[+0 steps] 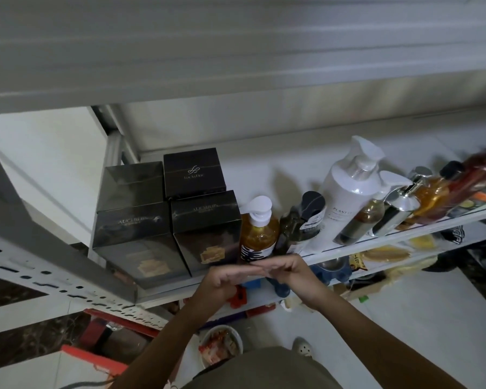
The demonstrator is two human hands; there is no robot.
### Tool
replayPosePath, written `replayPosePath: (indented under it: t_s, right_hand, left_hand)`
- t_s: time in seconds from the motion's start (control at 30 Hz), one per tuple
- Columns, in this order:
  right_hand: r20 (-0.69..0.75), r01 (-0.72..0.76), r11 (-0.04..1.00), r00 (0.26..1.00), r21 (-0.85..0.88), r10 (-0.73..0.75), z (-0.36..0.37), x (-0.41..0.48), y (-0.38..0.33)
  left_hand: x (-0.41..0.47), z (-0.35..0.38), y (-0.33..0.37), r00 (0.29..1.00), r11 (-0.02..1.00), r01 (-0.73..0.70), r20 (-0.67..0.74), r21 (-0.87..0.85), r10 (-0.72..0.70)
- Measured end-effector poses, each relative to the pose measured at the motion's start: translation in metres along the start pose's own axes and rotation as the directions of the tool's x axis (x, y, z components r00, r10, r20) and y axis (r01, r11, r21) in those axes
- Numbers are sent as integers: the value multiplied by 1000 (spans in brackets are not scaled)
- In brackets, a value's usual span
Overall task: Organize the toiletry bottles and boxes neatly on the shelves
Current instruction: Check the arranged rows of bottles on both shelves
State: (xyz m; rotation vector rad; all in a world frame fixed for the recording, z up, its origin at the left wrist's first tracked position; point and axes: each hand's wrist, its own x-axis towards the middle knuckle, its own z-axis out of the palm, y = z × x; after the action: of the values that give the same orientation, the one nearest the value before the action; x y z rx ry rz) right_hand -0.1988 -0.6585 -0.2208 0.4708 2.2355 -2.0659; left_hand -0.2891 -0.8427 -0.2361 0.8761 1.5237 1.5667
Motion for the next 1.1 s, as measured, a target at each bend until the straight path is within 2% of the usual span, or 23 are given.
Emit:
replayPosePath:
  t_s: [0.2,0.57,0.7,1.1]
  right_hand:
    - [-1,23,999,1000,33,-23,1,0,0]
    - [-74,-46,999,996,19,48,-32,-21,1]
    - [-96,-49,999,994,9,50,-44,-24,2]
    - [-114,-51,999,992,-17,49,-56,-19,-4]
  left_hand:
    - [1,2,3,1000,1000,12,-9,-20,-13]
    - [22,32,9,988,998,-40,150,-45,47]
    - [31,43,9,984,998,20,179,-60,-9]
    - [44,50,2,999,1000,17,42,-12,-16]
